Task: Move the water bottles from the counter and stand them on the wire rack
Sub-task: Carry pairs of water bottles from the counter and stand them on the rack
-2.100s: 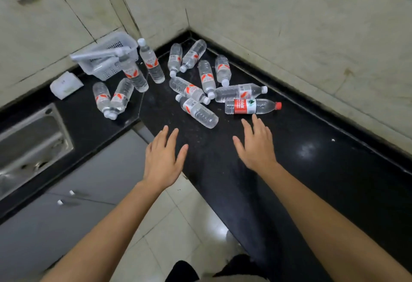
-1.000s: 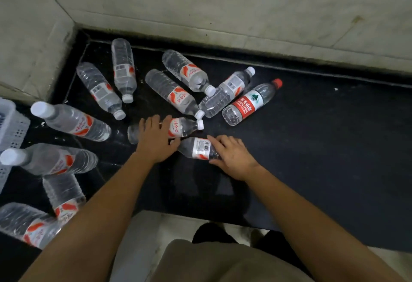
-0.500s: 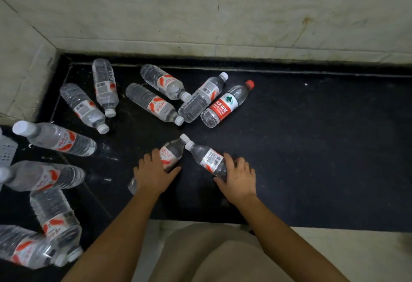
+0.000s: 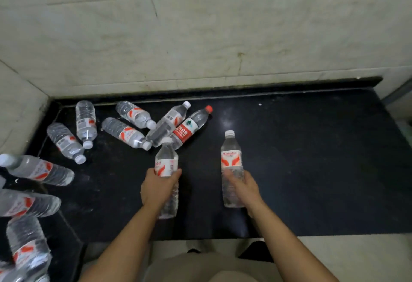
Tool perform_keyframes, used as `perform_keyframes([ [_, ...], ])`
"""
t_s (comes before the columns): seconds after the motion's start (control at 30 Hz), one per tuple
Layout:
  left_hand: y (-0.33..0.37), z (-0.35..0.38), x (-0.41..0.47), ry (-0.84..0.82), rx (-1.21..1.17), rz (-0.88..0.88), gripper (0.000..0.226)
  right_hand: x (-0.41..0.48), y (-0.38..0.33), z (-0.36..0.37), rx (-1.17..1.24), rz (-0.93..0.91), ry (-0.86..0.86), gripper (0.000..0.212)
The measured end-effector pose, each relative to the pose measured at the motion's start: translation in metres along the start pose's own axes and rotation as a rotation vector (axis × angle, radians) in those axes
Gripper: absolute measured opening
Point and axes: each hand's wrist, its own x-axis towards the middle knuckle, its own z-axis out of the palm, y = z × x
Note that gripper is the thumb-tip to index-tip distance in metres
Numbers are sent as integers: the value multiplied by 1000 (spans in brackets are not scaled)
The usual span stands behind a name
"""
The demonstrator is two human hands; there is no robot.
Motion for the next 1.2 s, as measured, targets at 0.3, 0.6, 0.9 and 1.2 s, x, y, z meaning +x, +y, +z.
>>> perform_keyframes([
  [0.3, 148, 9, -47, -263, -438, 418, 75, -51, -72, -96, 462, -292, 8, 48],
  [0.6, 204, 42, -126, -682, -706, 525, 61, -151, -35, -121, 789, -406, 205, 64],
  [0.9, 197, 96, -257, -931, -525, 741, 52, -230, 33, -217, 1038, -537, 539, 87],
  [1.2, 218, 212, -416, -1070, -515, 806, 66, -278, 119, -379, 924, -522, 791, 43],
])
